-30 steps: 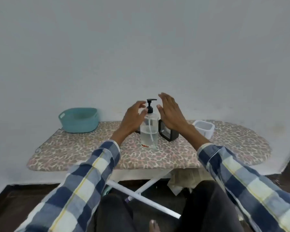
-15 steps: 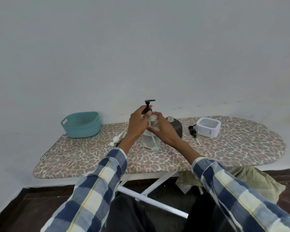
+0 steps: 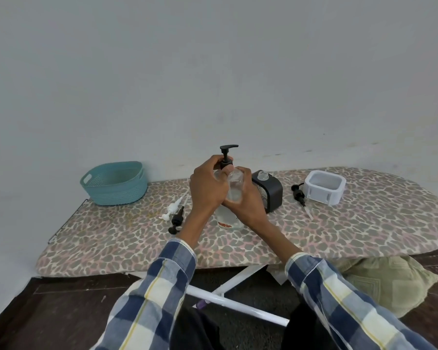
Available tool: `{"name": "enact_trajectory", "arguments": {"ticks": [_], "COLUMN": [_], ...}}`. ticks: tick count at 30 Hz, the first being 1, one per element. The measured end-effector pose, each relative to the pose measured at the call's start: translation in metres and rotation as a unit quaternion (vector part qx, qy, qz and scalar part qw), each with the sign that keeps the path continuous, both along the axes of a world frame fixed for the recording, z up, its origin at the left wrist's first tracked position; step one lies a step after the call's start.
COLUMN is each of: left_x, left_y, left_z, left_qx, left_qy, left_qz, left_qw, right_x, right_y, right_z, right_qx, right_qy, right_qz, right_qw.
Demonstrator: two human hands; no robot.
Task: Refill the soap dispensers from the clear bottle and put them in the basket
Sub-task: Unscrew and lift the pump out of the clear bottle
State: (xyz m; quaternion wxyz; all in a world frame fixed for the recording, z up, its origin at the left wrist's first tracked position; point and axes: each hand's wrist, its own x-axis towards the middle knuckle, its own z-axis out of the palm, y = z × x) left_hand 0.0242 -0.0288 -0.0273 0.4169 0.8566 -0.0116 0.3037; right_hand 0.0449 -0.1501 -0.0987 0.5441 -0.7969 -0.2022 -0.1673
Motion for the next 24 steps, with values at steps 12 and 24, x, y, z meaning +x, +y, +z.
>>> {"name": "enact_trajectory", "arguments": {"ticks": [12, 24], "left_x": [0.001, 0.003], "left_y": [-0.024, -0.014], "left_z": [-0.016, -0.022], "left_qx": [-0.095, -0.161], "left_qy": [-0.070, -0.046], "left_qz": [0.066, -0.109], "left_qw": [0.991, 0.980], "right_x": [-0.004, 0.018], "right_y": [-0.001, -0.059], "right_z": [0.001, 0.092], "right_qx": [-0.046, -0.221], "right_qy": [-0.017, 0.125], "right_qz": [-0.020, 0.088], "right_qw": [0.999, 0.963]}}
